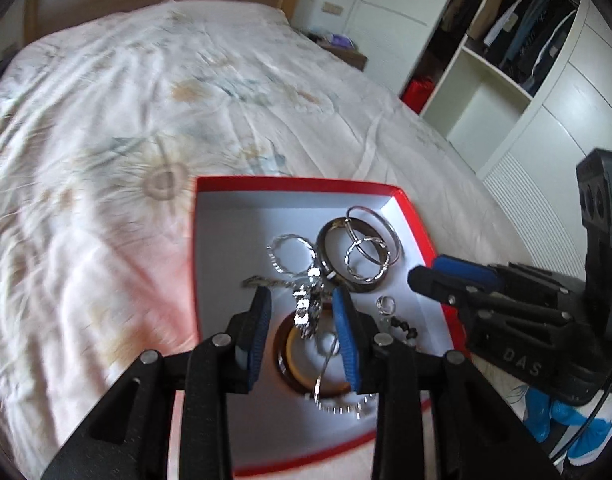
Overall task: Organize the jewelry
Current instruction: 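Withdraw both open tools from the red box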
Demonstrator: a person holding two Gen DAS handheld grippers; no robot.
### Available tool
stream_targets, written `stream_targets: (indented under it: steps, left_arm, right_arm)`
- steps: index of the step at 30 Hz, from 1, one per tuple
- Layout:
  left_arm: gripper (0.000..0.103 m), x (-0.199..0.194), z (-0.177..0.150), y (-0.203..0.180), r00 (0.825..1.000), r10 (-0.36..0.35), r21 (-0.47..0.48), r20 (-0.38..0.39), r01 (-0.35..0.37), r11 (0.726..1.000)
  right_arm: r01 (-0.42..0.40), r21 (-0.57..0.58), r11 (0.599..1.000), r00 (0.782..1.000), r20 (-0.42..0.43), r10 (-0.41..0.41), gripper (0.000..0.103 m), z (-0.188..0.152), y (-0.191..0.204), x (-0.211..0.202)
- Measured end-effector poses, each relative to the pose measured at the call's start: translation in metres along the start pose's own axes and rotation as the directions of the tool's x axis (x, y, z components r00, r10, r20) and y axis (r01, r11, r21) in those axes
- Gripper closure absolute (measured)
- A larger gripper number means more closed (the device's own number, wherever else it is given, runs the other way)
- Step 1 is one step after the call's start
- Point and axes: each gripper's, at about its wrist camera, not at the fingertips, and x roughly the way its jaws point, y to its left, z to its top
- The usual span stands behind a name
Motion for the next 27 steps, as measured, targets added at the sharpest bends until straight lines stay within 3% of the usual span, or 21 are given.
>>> stream_targets:
  steps: [9,15,23,27]
  left_arm:
    - [0.072,-0.090,-0.058,0.003,0.992,0.063,-0.046,0.106,-0.058,0.997]
    - [0.072,-0.149,-0.103,0.009,0.982,0.147,-0.087,0.119,-0.137,0.987]
    - [0.072,-0.217,-0.165,0.018,0.940,0.321,-0.124,0.117,-0.307,0.944]
    - [0.072,-0.236,-0.182,0.023,0.923,0.365,-0.143,0.123,-0.347,0.927]
  right_arm:
    - [-0.012,-0.064,0.998,0.999,0.044,0.015,0.057,-0.048,0.055,-0.062]
    - [-0.043,-0.114,0.993,0.997,0.058,0.050,0.055,-0.090,0.094,-0.101]
    - [-0.080,-0.150,0.985,0.992,0.080,0.093,0.048,-0.137,0.135,-0.132]
    - [-0.083,-0.147,0.986,0.992,0.085,0.096,0.047,-0.155,0.147,-0.142]
